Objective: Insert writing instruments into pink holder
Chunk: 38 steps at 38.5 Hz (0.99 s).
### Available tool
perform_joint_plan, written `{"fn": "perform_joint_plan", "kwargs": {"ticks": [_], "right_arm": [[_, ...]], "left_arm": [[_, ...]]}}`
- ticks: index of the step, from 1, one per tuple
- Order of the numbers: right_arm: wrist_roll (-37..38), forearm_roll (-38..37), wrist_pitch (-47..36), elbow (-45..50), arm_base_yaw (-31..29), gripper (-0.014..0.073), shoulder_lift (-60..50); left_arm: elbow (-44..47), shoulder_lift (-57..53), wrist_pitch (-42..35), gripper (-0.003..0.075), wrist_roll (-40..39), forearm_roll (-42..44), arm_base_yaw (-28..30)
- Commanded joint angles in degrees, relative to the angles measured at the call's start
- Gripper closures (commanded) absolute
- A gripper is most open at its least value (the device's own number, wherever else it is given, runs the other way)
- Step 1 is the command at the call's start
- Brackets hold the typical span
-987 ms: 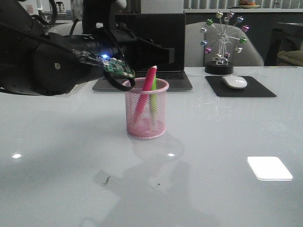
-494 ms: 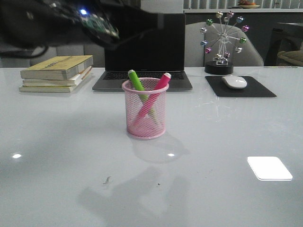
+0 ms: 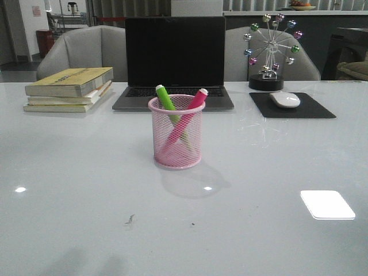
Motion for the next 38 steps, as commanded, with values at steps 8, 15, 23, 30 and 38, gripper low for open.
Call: {"fn": "perform_joint_plan", "kwargs": {"ticks": [8,15,23,30,38], "right_arm": [[-0.3,-0.3,-4.3,-1.4,-0.3,0.0159,-0.4],[-0.3,-0.3,-4.3,-1.4,-0.3,0.0159,-0.4],[-0.3,-0.3,-4.3,-1.4,-0.3,0.0159,-0.4],[-0.3,-0.3,-4.3,-1.4,-0.3,0.0159,-0.4],[-0.3,-0.3,-4.3,-1.4,-0.3,0.0159,-0.4]], "left_arm": [[-1.5,-14.8,10.5,0.0389,0.4,0.4,8.5],[-1.5,-22.0,18.6,0.0389,0.4,5.5,15.3],[-1.4,-29.0,32.2,0.0400,0.4,5.6,20.0],[2.0,-34.2,34.5,0.0508,0.4,2.5,20.3],[9.0,-40.5,34.4,0.0577,0.4,1.0,20.3]]}}
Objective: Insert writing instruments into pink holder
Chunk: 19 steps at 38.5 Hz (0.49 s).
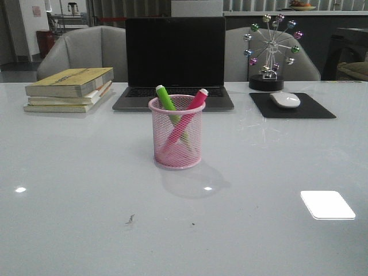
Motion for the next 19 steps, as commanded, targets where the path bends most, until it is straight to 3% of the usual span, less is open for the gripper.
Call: {"fn": "perform_joint_plan", "kwargs": {"ticks": [1,19], "right_arm": [[-0.3,-0.3,-4.3,-1.4,-0.3,0.0159,-0.4],[-0.3,-0.3,-4.3,-1.4,-0.3,0.0159,-0.4]], "left_arm": [[1.4,-3.2,-4.1,0.0577,-0.2,-1.6,0.0],[9.8,-12.4,-3.7,0.0628,-0.2,-3.5,0.0]]}}
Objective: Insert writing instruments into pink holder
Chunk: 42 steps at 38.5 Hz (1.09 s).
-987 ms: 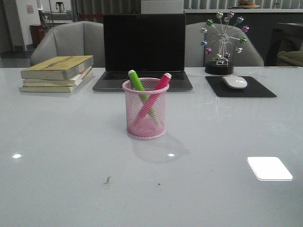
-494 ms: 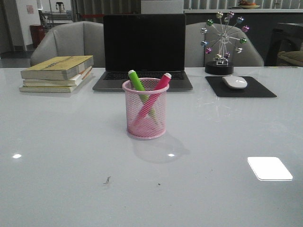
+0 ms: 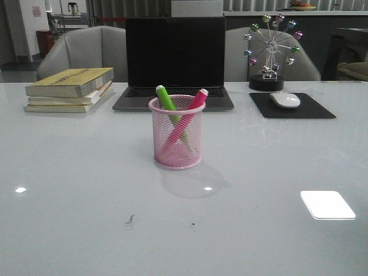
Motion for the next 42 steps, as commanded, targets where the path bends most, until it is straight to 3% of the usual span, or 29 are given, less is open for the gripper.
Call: {"fn": "perform_joint_plan", "kwargs": {"ticks": [1,13,19,42], "right_arm": [[-0.3,-0.3,-4.3,-1.4,-0.3,0.0159,-0.4],[-0.4,-0.3,-4.4,-1.4,-0.3,0.0159,-0.4],[-0.4,-5.1,-7.2,-1.4,-0.3,0.0159,-0.3],[-0.4,-5.0,-8.6,-1.4,-0.3,0.0159,-0.3]], "left_arm": [[-1.1,-0.4,-4.6,0.0628,-0.2,-1.0,0.0],[-1.1,-0.4,-4.2,0.0628,-0.2,-1.0,0.0],[-1.1,-0.4,-4.2,0.0628,-0.2,-1.0,0.0],[-1.1,-0.4,-4.2,0.0628,-0.2,-1.0,0.0]]}}
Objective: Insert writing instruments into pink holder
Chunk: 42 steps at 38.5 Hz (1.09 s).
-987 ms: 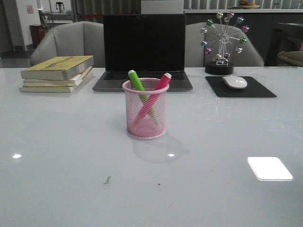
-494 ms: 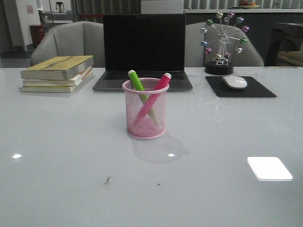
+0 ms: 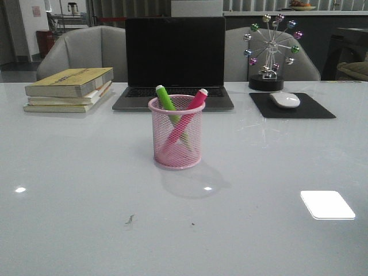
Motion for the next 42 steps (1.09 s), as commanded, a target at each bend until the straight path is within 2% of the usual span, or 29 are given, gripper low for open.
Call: {"fn": "perform_joint_plan", "kwargs": {"ticks": [1,10,29,42], "right_arm": [[-0.4,-0.9,-4.9,-1.4,-0.3,0.0159,-0.3],[-0.4,0.1,-4.8,-1.4,-0.3,0.0190,-0.3],[-0.4,10.7,-4.1,-1.4,-0.3,0.0546,-0.3],[-0.4,11.8,-4.1,-1.4,-0.3,0.0544,-0.3]], "left_arm": [[-1.6,0.1,-4.3,0.0628,-0.2,-0.9,0.0],[-1.6,0.1,-4.3,0.0628,-0.2,-0.9,0.0],[-1.6,0.1,-4.3,0.0628,-0.2,-0.9,0.0],[-1.6,0.1,-4.3,0.0628,-0.2,-0.9,0.0]]}}
